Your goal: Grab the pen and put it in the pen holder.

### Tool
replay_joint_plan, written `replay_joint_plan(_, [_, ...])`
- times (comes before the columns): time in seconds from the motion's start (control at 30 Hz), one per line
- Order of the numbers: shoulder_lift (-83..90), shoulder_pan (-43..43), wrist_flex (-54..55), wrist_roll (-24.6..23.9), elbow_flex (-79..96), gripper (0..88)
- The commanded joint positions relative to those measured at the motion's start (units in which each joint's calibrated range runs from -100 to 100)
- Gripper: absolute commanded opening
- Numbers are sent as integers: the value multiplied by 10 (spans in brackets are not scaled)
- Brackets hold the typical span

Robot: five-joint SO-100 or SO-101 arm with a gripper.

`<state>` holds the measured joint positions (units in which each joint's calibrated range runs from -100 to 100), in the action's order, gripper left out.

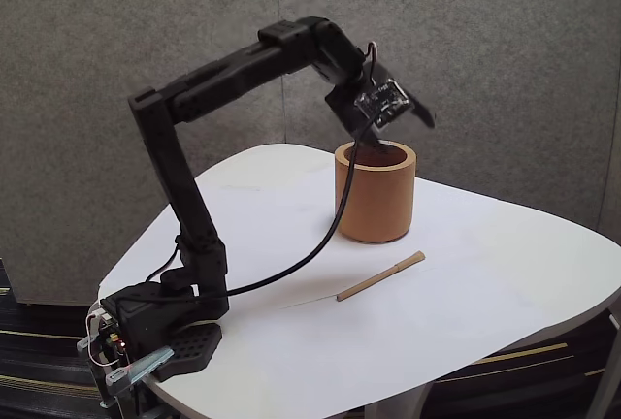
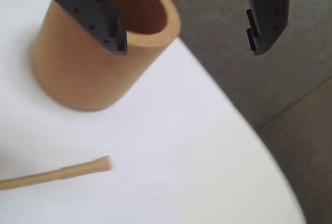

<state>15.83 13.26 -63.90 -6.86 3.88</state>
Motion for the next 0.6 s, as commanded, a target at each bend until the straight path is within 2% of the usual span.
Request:
replay_joint_plan(0.0, [-28,3,-35,-1,50,330])
replay_joint_plan(0.2, [-80,11,-32,-5,97,330])
replay_joint_plan(0.57, [-112,12,-26,-123,115,330])
